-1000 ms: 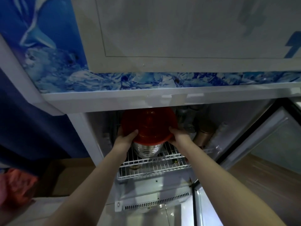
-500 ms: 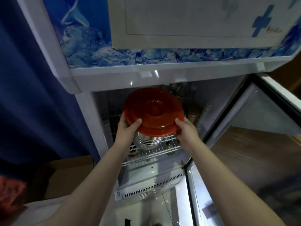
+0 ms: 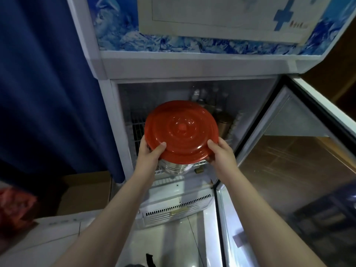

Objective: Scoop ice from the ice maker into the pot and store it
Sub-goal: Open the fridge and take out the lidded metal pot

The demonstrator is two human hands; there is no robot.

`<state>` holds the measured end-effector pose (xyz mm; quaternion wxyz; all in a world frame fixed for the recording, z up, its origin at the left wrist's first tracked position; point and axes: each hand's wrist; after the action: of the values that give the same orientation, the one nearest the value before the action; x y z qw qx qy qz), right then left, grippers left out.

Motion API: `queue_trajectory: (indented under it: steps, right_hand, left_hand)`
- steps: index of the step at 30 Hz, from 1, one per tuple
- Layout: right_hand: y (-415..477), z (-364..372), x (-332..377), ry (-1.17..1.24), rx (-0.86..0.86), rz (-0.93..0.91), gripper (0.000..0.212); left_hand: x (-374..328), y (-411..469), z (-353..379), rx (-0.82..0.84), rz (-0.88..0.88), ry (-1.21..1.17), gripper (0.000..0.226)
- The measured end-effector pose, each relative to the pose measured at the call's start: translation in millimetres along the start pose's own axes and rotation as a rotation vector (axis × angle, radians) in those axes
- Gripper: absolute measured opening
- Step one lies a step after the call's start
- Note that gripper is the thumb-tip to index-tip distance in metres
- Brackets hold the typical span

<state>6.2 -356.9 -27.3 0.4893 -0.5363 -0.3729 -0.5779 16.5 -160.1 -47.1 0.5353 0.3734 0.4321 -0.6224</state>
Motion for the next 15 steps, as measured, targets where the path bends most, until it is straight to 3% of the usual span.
queue_trajectory:
  steps: [10, 15]
  right_hand:
    - [-89.3, -33.9, -20.1, 0.026, 0.141, 0.060, 0.019]
    - [-153.2, -34.5, -32.0, -0.012, 0.278, 0.136, 0.016]
  left_hand:
    - [41.9, -127.4, 1.8, -0.218, 0.027, 0.007, 0.058]
    - [59.3, -216.7, -7.1, -0.417, 0.055, 0.009, 0.061]
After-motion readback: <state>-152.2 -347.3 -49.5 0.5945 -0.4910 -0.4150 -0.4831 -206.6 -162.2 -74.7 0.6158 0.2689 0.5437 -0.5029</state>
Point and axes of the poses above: each hand's wrist, its own y-axis towards the middle knuckle, its own z-axis out of the palm, x = y × z, and after that the axes turned 5 degrees about -z, right-handed
